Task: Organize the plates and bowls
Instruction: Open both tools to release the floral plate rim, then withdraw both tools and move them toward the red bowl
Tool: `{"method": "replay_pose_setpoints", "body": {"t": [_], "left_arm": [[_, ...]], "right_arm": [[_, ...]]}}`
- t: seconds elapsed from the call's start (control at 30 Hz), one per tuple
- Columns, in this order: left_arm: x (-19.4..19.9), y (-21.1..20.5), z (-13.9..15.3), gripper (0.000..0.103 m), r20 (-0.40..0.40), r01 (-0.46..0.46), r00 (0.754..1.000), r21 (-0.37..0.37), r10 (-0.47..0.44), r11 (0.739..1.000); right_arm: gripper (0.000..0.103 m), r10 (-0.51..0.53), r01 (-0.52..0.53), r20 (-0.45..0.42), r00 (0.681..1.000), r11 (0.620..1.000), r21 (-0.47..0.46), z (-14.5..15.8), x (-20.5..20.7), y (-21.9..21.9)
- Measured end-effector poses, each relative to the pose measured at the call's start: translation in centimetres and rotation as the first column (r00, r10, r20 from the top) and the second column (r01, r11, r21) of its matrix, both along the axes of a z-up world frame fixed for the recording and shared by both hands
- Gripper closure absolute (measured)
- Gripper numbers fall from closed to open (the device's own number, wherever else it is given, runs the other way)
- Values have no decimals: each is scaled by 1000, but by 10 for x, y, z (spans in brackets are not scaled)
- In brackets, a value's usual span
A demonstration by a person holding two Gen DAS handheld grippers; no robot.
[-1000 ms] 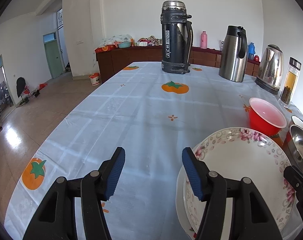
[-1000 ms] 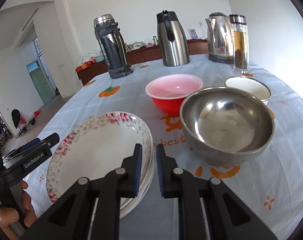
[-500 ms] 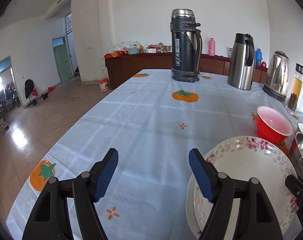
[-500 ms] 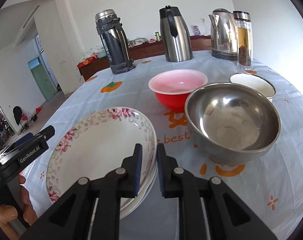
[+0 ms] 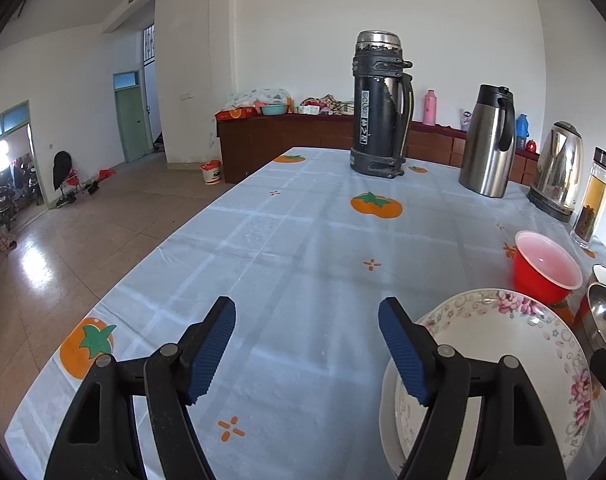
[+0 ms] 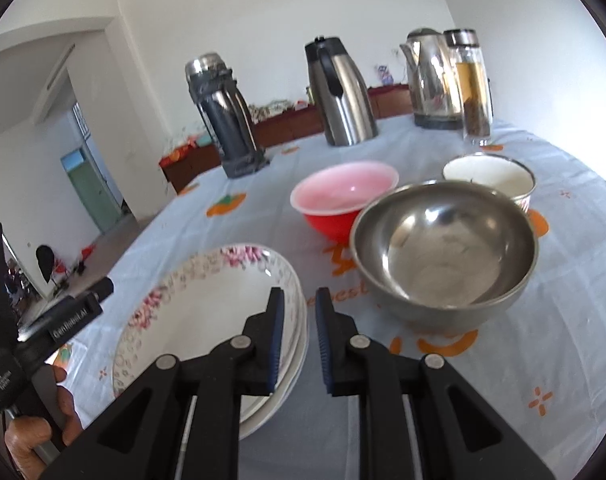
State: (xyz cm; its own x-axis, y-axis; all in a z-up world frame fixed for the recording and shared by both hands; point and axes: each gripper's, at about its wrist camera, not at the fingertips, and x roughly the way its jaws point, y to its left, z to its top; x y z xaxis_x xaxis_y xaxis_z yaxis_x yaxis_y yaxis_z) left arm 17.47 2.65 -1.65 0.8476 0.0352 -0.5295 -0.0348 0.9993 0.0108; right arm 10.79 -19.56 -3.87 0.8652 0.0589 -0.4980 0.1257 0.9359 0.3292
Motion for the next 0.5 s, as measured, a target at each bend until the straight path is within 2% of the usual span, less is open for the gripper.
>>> {"method": "replay_pose_setpoints", "body": {"t": [0.13,0.23,0.5], "left_arm": [[-3,-2,0,27,-3,29,1000,-14,-29,999],[-6,-7,1,27,7,53,999,-12,-53,999],[-11,-16,0,27,36,69,997,10,-69,998]], "right_arm": [[86,19,-19,-20,1000,1000,-8,-2,4,5],[84,21,-22,-18,1000,998,-51,-1,3,12],[84,-17,18,25,1000,999,-31,5,-6,2]]}}
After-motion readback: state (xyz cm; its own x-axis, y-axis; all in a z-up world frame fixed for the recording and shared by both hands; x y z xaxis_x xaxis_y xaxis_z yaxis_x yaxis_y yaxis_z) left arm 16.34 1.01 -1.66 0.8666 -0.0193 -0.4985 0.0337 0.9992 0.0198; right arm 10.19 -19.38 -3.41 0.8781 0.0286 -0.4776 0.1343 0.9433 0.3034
